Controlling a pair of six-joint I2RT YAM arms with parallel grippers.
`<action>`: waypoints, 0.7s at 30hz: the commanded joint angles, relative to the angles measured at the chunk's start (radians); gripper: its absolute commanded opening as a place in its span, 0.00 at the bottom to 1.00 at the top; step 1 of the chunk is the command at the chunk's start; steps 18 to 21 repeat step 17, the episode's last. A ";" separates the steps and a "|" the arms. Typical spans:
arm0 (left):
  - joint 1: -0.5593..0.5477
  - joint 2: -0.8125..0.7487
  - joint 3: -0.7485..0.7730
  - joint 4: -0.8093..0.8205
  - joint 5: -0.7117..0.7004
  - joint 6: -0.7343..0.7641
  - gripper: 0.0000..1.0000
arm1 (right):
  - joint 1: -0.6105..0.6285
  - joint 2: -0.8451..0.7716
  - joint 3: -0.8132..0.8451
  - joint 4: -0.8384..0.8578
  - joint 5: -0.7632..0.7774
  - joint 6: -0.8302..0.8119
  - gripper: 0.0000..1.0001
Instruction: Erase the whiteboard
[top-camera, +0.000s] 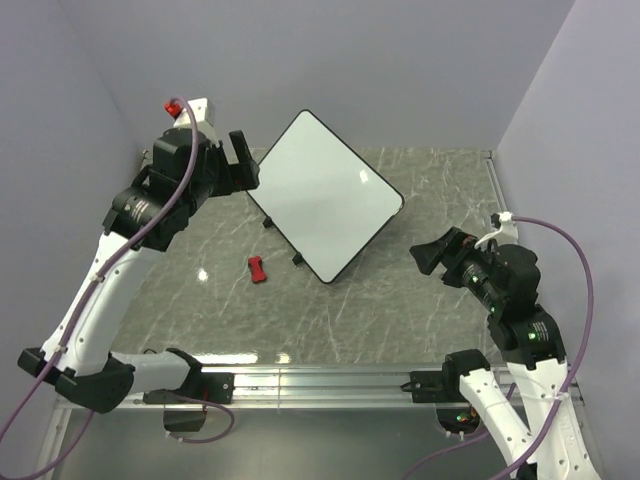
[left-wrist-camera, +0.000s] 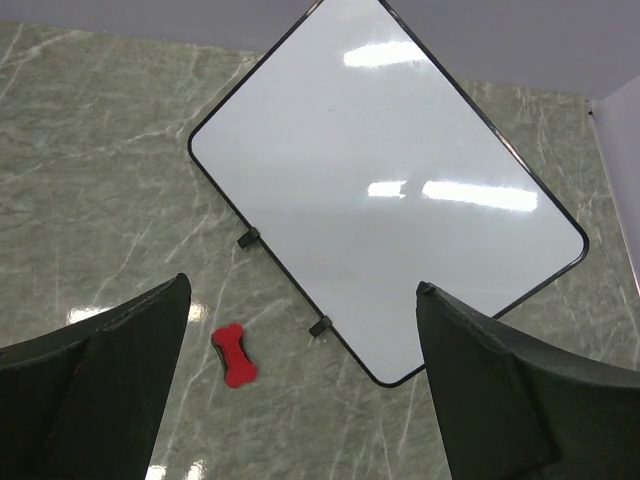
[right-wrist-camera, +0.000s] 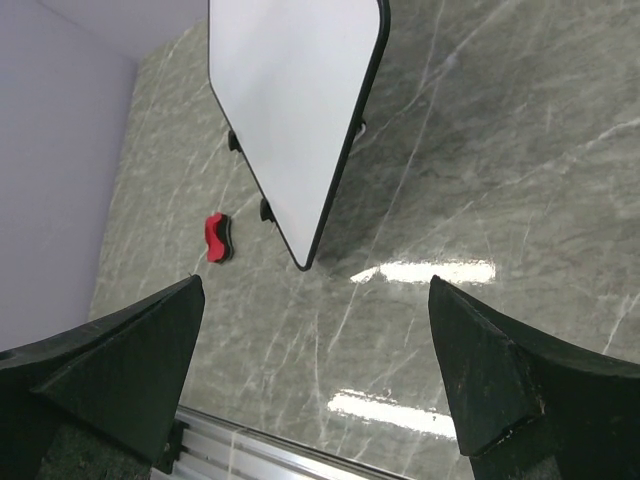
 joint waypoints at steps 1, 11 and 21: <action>-0.004 -0.092 -0.084 0.122 0.029 0.065 0.98 | 0.006 -0.026 0.003 0.027 0.026 0.001 1.00; -0.002 -0.145 -0.179 0.178 -0.008 0.076 0.97 | 0.009 -0.053 -0.046 0.053 -0.005 0.024 1.00; -0.002 -0.169 -0.241 0.217 -0.132 0.022 0.99 | 0.017 -0.069 -0.060 0.032 0.018 0.029 1.00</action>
